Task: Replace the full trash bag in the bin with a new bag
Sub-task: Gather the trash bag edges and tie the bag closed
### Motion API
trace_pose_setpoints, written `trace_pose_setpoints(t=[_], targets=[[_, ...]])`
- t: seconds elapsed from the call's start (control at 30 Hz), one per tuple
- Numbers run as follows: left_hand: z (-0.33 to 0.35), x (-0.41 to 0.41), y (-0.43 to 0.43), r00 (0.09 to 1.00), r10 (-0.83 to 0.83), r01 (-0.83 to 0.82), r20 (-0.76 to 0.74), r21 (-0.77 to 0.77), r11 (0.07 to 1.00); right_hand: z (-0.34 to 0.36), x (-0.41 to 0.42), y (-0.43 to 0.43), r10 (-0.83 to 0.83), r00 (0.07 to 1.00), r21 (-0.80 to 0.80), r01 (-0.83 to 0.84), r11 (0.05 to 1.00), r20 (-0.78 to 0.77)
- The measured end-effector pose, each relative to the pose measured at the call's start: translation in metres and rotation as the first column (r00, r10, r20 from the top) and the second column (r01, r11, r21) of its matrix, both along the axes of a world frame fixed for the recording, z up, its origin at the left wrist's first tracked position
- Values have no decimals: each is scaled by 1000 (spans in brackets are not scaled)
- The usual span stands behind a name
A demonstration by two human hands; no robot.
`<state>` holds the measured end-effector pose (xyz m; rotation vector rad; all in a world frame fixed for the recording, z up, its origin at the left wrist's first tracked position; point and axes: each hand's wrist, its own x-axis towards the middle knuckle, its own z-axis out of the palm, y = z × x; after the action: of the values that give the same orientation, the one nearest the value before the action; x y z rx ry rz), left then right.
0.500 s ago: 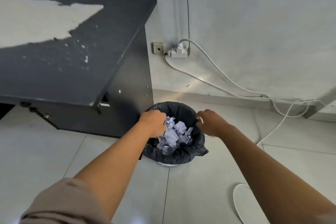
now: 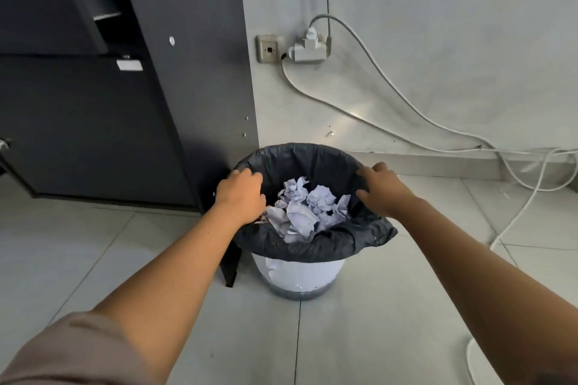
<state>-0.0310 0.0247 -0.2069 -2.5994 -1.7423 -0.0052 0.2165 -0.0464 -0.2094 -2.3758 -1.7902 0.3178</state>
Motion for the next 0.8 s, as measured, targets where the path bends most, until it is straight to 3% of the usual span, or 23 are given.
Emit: trace_pose_setpoints(t=[0.13,0.3,0.43,0.6,0.7,0.8], targets=[[-16,-9,-12,992,110,-114,64,71,991,-15,-7,-11,-153,985,30,156,987,-78],[-31,-16,-29,955,264,-266,137,1,964,-25,-14,-28,-306,934,-40,304,952,-185],[-33,-17,-31,900,320,-328,297,-26,944,-21,-20,-32,-328,938,77,338,938,-117],[-30,-23,-29,906,264,-293,331,38,955,-22,-30,-32,-304,947,259,322,911,-106],[-32,-23,-23,881,280,-297,381,-14,955,-23,-32,-26,-264,921,386,363,848,-285],[-35,-25,-20,809,283,-306,515,-42,951,-24,-27,-23,-233,861,385,424,820,-452]])
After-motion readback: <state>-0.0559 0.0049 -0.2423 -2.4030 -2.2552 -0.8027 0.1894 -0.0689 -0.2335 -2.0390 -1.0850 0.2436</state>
